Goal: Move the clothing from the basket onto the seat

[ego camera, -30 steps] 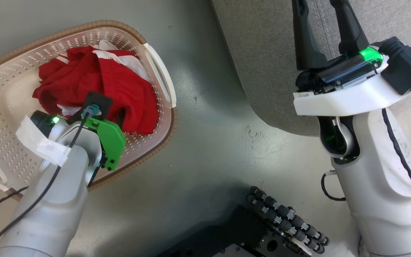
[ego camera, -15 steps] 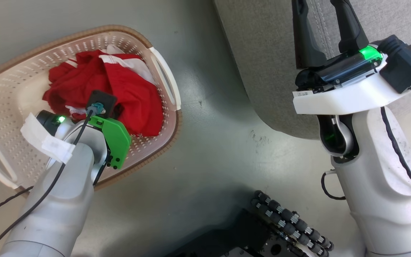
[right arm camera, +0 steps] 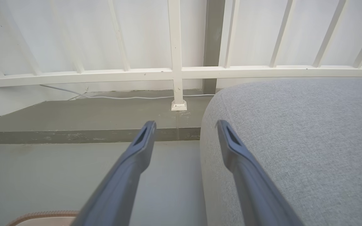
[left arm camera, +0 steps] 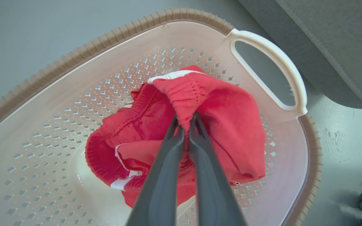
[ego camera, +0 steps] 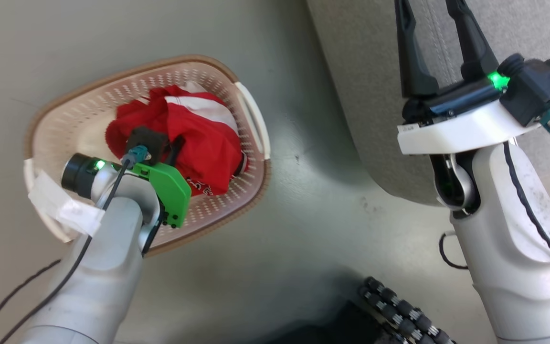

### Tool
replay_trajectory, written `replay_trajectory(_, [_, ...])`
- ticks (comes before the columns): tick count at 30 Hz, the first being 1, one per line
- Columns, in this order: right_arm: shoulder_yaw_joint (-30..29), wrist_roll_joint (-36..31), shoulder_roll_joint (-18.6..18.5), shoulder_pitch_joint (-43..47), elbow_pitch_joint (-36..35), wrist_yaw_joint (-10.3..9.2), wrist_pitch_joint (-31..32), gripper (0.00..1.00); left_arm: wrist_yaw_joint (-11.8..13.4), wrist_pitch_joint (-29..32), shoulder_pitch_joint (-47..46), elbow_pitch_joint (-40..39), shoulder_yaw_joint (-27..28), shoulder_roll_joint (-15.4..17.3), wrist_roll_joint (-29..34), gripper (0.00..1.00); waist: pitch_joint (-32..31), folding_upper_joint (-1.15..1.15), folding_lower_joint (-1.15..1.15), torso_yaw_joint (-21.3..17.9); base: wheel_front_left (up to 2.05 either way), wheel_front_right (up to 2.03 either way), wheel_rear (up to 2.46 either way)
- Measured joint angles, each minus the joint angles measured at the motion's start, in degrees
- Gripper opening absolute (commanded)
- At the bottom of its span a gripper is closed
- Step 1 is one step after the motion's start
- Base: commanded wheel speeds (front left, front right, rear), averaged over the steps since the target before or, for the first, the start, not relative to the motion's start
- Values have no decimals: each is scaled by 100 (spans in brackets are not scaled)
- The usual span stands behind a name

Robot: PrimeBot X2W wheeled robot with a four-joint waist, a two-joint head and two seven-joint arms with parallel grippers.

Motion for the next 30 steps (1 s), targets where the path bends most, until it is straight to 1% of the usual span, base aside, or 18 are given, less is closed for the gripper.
replay_trajectory(4, [-101,-124,-102,194,140,0,0,100,-1,-138,139,21,10,-73,-182,0,-222,0,0,198,0,0,0])
replay_trajectory(8, [-170,-138,-123,349,260,0,0,100,-1,-296,279,37,11,-77,-298,0,-471,0,0,406,0,0,0])
replay_trajectory(15, [-240,-231,-299,709,470,11,0,100,-4,-407,513,-18,21,-104,-611,0,-944,0,0,811,0,0,0])
replay_trajectory(17, [-238,-244,-333,784,519,57,0,100,-5,-410,566,-49,20,-113,-686,0,-1080,0,-1,932,0,0,0])
replay_trajectory(20, [-235,-269,-405,864,580,62,0,100,-5,-459,673,-123,15,-115,-783,0,-1290,0,-1,1115,0,0,0])
replay_trajectory(23, [-220,-286,-414,952,630,84,0,100,-5,-476,792,-282,-63,-116,-1010,0,-1501,0,-1,1287,0,0,0])
replay_trajectory(30, [-125,-288,-355,1126,716,163,0,100,-5,-530,902,-560,-125,-126,-1050,0,-1986,0,-1,1639,0,0,0])
